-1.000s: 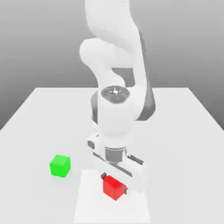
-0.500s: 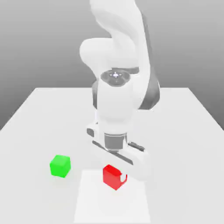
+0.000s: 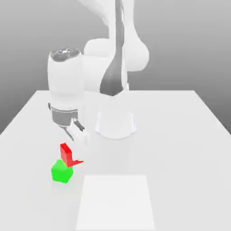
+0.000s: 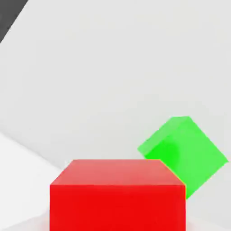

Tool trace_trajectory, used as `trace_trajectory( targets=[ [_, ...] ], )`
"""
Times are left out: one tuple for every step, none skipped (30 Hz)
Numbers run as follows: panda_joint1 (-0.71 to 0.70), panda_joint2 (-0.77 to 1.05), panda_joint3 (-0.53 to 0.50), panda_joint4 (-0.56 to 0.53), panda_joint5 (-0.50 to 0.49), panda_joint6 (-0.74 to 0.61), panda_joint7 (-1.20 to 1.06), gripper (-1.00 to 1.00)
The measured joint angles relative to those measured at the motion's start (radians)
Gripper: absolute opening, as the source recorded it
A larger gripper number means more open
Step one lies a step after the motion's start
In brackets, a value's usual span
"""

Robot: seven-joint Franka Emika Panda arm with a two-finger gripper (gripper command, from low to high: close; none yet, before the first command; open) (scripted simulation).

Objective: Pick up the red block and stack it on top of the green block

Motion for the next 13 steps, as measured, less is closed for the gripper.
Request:
trace_trajectory(
  targets=[
    [-0.011, -0.017, -0.019, -0.01, 0.009, -0.006, -0.012, -1.0],
    [-0.021, -0.032, -0.037, -0.019, 0.02, -0.011, -0.024, -1.0],
    [-0.028, -0.033, -0.05, -0.026, 0.028, -0.005, -0.033, -1.0],
    [-0.033, -0.016, -0.055, -0.028, 0.032, 0.016, -0.038, -1.0],
    [-0.034, 0.011, -0.059, -0.029, 0.036, 0.043, -0.041, -1.0],
    [-0.034, 0.042, -0.061, -0.028, 0.038, 0.074, -0.044, -1.0],
    [-0.034, 0.076, -0.062, -0.027, 0.041, 0.107, -0.046, -1.0],
    [-0.033, 0.111, -0.063, -0.026, 0.044, 0.141, -0.048, -1.0],
    [-0.031, 0.147, -0.064, -0.025, 0.046, 0.175, -0.049, -1.0],
    [-0.031, 0.183, -0.063, -0.023, 0.051, 0.209, -0.053, -1.0],
    [-0.032, 0.206, -0.062, -0.022, 0.052, 0.231, -0.053, 1.0],
    [-0.032, 0.206, -0.062, -0.022, 0.052, 0.232, -0.053, 1.0],
    [-0.032, 0.206, -0.062, -0.022, 0.052, 0.232, -0.053, 1.0]
  ],
)
